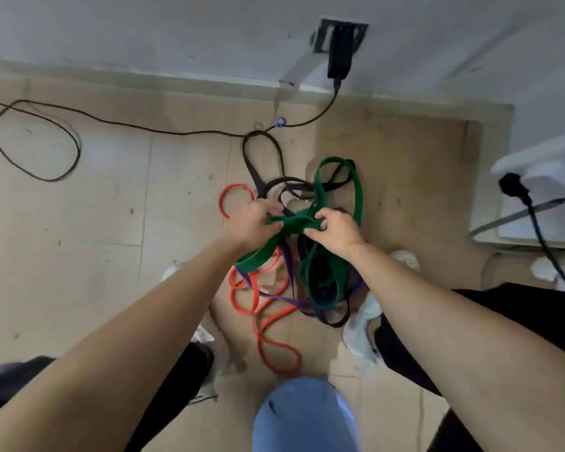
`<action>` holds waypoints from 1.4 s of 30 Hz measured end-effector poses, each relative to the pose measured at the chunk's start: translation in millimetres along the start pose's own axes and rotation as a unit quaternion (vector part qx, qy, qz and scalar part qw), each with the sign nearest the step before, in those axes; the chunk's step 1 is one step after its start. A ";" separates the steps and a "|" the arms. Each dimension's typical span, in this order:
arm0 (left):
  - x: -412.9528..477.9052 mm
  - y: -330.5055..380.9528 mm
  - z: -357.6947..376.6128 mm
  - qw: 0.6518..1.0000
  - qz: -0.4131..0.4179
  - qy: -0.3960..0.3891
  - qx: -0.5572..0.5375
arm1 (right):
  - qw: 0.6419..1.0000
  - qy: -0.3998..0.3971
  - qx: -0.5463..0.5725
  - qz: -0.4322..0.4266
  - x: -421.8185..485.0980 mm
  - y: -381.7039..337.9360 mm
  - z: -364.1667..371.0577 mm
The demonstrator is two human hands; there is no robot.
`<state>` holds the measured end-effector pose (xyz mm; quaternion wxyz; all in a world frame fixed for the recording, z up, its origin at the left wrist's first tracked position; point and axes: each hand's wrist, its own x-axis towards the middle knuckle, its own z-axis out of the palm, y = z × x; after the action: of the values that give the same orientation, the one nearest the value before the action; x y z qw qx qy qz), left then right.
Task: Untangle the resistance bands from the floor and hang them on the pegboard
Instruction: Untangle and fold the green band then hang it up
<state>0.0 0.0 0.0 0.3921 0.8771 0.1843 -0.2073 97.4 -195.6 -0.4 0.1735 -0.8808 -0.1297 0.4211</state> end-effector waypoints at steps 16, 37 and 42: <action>-55.5 40.9 -4.8 0.985 0.069 0.089 0.132 | 0.985 0.022 0.129 -0.110 -70.8 -0.7 -51.9; -200.6 224.9 -163.7 0.919 0.247 0.266 -0.153 | 0.824 0.181 0.212 -0.493 -279.5 -131.0 -244.2; -184.6 265.0 -189.3 0.886 0.289 0.241 -0.271 | 0.776 0.187 0.294 -0.525 -289.7 -155.9 -281.0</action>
<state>14.0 -50.6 370.7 0.6007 0.7741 0.0600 0.1908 128.5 -218.0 430.5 0.6389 -0.6437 -0.4069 0.1089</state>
